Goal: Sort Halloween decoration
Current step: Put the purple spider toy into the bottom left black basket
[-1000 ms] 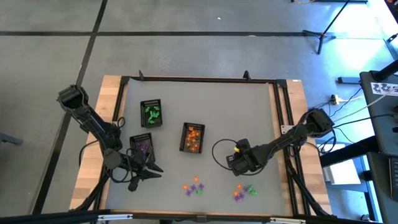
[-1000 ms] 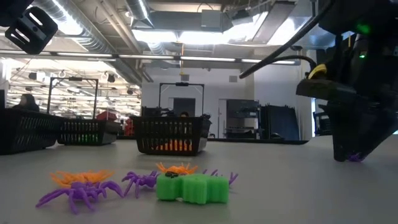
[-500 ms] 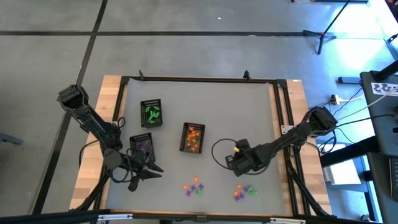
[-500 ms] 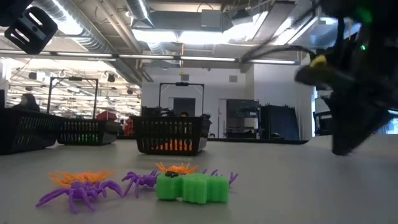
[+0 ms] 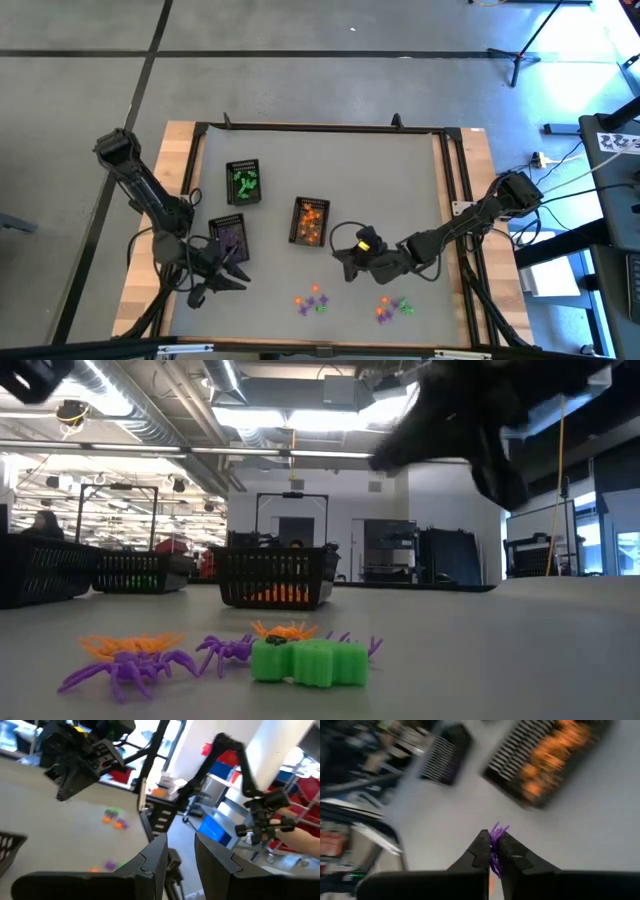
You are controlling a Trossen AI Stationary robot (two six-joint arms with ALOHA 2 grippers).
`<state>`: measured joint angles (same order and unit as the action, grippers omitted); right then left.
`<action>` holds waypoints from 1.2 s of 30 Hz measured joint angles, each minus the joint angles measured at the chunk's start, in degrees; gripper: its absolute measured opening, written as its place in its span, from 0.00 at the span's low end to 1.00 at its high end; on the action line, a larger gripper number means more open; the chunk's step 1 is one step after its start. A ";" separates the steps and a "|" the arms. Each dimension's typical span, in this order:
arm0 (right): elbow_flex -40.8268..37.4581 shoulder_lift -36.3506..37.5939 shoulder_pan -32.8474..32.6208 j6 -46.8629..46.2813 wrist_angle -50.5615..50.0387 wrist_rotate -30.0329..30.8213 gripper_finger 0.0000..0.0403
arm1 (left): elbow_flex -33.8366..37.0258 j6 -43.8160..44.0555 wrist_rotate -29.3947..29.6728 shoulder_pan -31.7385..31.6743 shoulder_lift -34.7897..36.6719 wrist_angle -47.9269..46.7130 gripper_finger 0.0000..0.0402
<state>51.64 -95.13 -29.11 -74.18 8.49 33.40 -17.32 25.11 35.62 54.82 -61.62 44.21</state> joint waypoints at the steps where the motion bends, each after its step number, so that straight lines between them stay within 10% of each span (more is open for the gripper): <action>1: 0.02 0.00 -0.01 1.49 2.25 0.55 0.04 | 0.00 -0.50 0.12 0.41 0.43 0.03 0.22; 16: 33.48 -16.12 6.43 22.76 -9.87 -5.12 0.04 | 0.00 -5.38 4.45 7.39 7.37 -3.56 0.22; 26: 52.93 -26.70 10.62 31.32 -14.84 -10.60 0.04 | 0.00 -12.16 21.96 17.58 22.43 -15.08 0.22; 36: 55.63 -30.37 12.04 32.66 -15.21 -15.16 0.04 | -0.04 24.36 25.67 19.80 28.44 -54.66 0.22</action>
<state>107.26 -125.51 -17.07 -41.53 -6.72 18.24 -17.37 49.46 61.29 74.62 -33.18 -10.45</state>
